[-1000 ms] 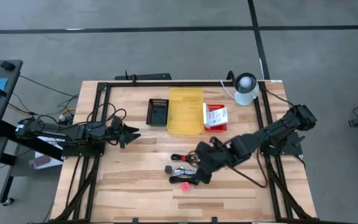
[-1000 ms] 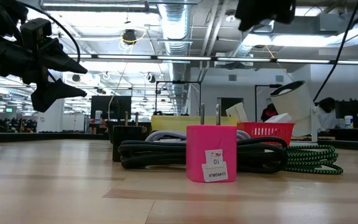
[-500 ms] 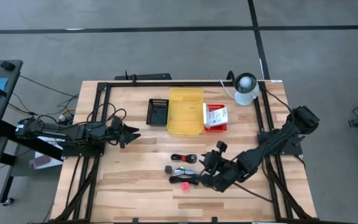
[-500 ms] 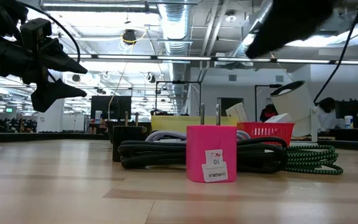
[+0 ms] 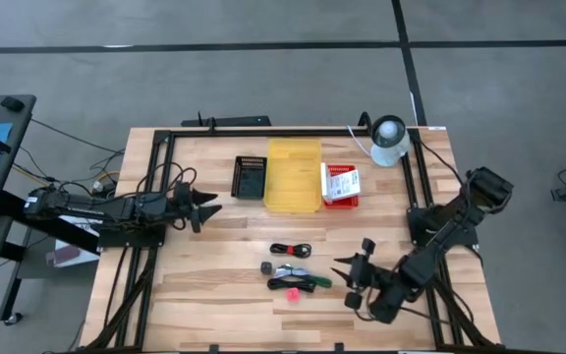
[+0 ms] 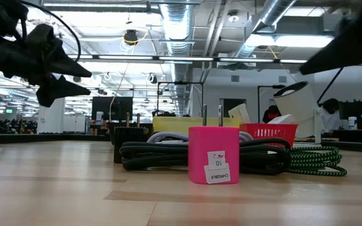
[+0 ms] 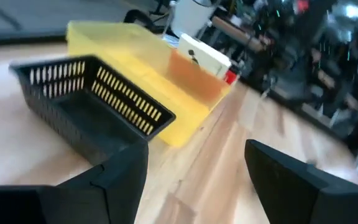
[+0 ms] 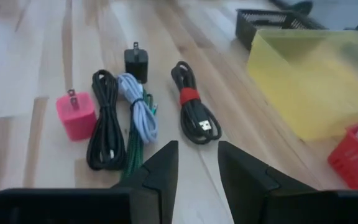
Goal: Pick and place items into bin
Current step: Put the black charger adapter into the black bin
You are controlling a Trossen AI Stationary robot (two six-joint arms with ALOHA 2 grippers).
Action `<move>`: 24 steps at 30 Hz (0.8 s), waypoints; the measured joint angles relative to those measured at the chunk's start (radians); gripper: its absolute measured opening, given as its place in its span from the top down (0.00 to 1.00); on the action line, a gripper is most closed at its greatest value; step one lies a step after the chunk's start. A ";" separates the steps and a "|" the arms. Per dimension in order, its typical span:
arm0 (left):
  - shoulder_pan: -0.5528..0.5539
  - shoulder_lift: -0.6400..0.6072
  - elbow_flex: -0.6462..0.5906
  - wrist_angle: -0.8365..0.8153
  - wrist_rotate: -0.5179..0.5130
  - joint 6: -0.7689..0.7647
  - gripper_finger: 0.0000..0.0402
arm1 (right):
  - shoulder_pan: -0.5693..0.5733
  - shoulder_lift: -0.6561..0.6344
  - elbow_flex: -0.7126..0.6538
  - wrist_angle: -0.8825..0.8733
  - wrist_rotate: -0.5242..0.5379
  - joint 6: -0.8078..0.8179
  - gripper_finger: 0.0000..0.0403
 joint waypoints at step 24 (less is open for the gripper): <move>-0.001 0.000 0.000 0.039 0.435 0.473 0.36 | -0.038 0.001 -0.035 0.067 0.120 0.054 0.73</move>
